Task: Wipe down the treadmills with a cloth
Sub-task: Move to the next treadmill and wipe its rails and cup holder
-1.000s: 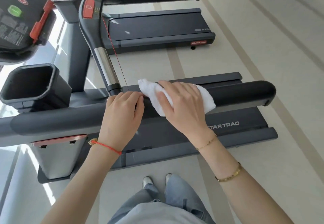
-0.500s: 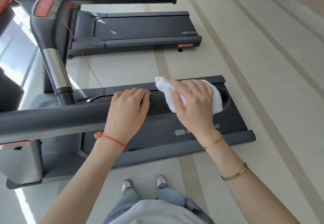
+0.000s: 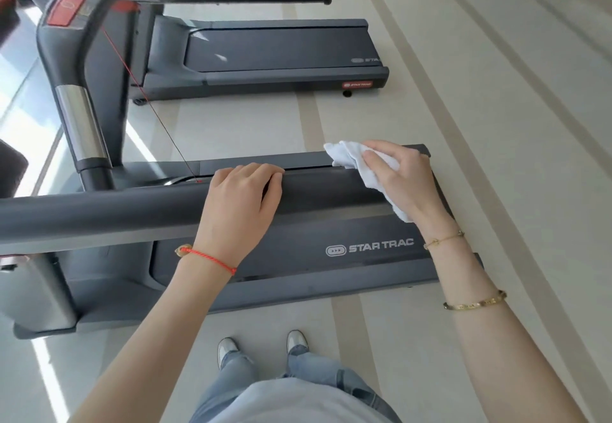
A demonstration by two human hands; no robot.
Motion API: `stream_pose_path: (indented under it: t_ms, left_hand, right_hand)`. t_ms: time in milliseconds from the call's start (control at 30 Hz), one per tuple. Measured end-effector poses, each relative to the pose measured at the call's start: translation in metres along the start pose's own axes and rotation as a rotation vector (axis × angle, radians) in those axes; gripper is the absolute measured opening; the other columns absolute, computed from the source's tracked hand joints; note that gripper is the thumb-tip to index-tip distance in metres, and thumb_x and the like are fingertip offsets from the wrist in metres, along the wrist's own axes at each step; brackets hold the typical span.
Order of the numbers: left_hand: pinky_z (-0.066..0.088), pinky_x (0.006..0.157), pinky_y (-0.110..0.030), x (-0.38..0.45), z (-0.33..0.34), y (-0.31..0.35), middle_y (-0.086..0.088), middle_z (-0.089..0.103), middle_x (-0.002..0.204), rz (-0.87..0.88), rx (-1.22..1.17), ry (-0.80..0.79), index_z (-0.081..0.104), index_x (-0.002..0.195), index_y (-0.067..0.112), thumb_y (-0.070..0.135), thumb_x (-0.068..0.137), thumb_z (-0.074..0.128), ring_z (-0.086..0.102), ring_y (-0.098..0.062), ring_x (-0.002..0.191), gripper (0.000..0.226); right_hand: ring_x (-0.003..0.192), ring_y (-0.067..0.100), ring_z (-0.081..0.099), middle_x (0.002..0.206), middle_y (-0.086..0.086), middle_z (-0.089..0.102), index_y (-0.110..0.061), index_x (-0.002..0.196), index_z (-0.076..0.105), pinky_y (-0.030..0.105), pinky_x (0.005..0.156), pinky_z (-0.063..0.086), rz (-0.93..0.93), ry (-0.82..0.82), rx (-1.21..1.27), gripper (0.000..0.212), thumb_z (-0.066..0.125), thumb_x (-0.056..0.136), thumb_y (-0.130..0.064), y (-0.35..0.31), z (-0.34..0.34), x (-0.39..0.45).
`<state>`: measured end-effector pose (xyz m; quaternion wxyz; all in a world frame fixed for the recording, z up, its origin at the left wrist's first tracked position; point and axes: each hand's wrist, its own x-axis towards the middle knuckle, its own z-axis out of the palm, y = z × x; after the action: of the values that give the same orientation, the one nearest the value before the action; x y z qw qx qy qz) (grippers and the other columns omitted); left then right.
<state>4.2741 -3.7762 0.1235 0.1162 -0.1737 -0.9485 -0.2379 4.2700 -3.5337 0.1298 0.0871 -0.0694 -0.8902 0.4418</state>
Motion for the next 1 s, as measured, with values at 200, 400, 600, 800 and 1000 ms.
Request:
stream_pose_path:
  t_ms: [200,400,600,800,1000]
  left_hand:
    - [0.044,0.09,-0.042,-0.007,-0.009,-0.019,0.003,0.07,0.09,-0.043,0.028,0.041,0.069,0.1,0.014,0.021,0.1,0.048,0.062,-0.023,0.081,0.023]
    - [0.036,0.096,-0.036,-0.024,-0.026,-0.052,0.003,0.072,0.095,-0.092,0.099,0.091,0.07,0.104,0.017,0.02,0.1,0.05,0.064,-0.023,0.092,0.021]
    - [0.032,0.102,-0.035,-0.043,-0.056,-0.103,0.005,0.071,0.103,-0.107,0.13,0.11,0.069,0.11,0.019,0.019,0.101,0.046,0.062,-0.02,0.101,0.025]
    - [0.032,0.101,-0.035,-0.065,-0.099,-0.169,0.003,0.071,0.104,-0.121,0.137,0.136,0.069,0.109,0.019,0.015,0.099,0.052,0.062,-0.021,0.103,0.021]
    - [0.035,0.1,-0.037,-0.085,-0.138,-0.238,0.003,0.07,0.103,-0.076,0.145,0.126,0.069,0.109,0.015,0.014,0.099,0.051,0.062,-0.021,0.102,0.02]
  right_hand:
    - [0.083,0.025,0.062,0.091,-0.002,0.069,-0.032,0.114,0.067,0.034,0.068,0.044,-0.444,0.068,-0.538,0.03,0.043,0.098,-0.037,-0.024,0.043,-0.007]
    - [0.076,0.019,0.059,0.088,-0.007,0.063,-0.034,0.12,0.063,0.029,0.06,0.039,-0.561,0.066,-0.576,0.032,0.037,0.102,-0.037,-0.053,0.084,-0.018]
    - [0.082,0.017,0.057,0.097,-0.009,0.06,-0.033,0.129,0.057,0.029,0.066,0.043,-0.661,0.072,-0.551,0.036,0.032,0.103,-0.035,-0.086,0.135,-0.033]
    - [0.086,0.018,0.057,0.1,-0.008,0.06,-0.033,0.133,0.054,0.029,0.072,0.043,-0.718,0.088,-0.529,0.036,0.032,0.104,-0.035,-0.131,0.205,-0.046]
    - [0.087,0.02,0.057,0.1,-0.007,0.063,-0.031,0.13,0.058,0.032,0.074,0.046,-0.721,0.141,-0.489,0.033,0.039,0.103,-0.033,-0.181,0.276,-0.061]
